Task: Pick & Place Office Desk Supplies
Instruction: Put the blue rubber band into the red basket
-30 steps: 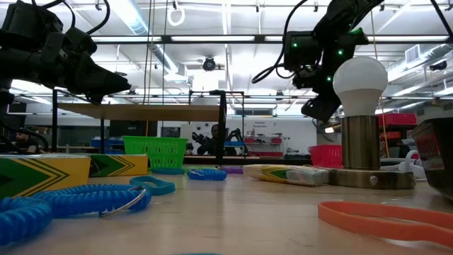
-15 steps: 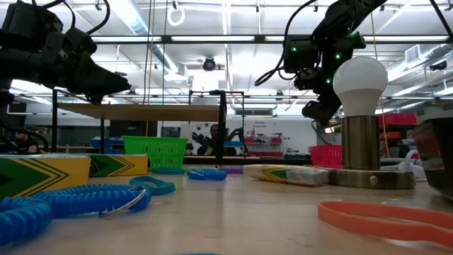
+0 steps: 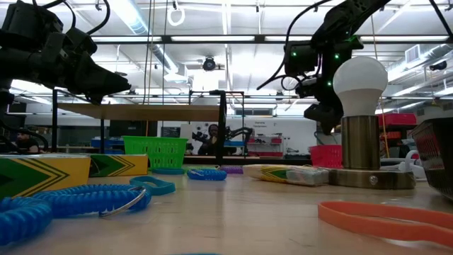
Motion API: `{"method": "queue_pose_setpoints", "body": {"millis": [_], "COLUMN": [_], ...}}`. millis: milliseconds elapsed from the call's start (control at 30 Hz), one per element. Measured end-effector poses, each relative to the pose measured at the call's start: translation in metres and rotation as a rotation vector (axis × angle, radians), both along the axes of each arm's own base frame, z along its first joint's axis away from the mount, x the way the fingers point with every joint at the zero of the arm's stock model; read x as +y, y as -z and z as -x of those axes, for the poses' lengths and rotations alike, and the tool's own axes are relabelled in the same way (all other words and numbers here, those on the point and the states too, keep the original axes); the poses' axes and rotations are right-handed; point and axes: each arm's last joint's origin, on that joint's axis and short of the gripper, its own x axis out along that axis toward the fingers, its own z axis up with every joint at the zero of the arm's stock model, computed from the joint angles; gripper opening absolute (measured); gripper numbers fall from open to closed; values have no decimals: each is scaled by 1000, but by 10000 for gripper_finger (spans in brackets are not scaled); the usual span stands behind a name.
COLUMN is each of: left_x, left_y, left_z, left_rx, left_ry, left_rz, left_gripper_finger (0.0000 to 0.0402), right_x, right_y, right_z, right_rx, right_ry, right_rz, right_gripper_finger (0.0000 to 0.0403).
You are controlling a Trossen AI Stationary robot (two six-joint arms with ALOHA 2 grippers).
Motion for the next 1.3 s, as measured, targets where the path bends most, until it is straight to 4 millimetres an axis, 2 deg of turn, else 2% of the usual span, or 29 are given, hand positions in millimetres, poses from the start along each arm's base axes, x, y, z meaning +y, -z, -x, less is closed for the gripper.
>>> {"method": "queue_pose_setpoints", "body": {"millis": [300,400,700,1000,1133,1300], "left_x": [0,0,0,0,0,0], "left_y": [0,0,1,1,1,1], "left_z": [0,0,0,0,0,0], "left_rx": [1,2,8,10,10,10], "left_ry": [1,2,2,2,3,3], "left_rz": [2,2,3,4,4,4], "left_gripper_finger": [104,104,104,104,104,104], "right_x": [-1,1,-8,-28,-32,-29], "right_y": [1,2,4,4,-2,-16], "right_z": [19,21,10,19,12,-9], "right_rx": [134,158,84,32,-17,-119], "right_ry": [57,16,-165,-113,-122,-217], "right_rz": [-121,-189,-270,-297,-264,-199], "right_gripper_finger": [203,203,203,203,203,203]}}
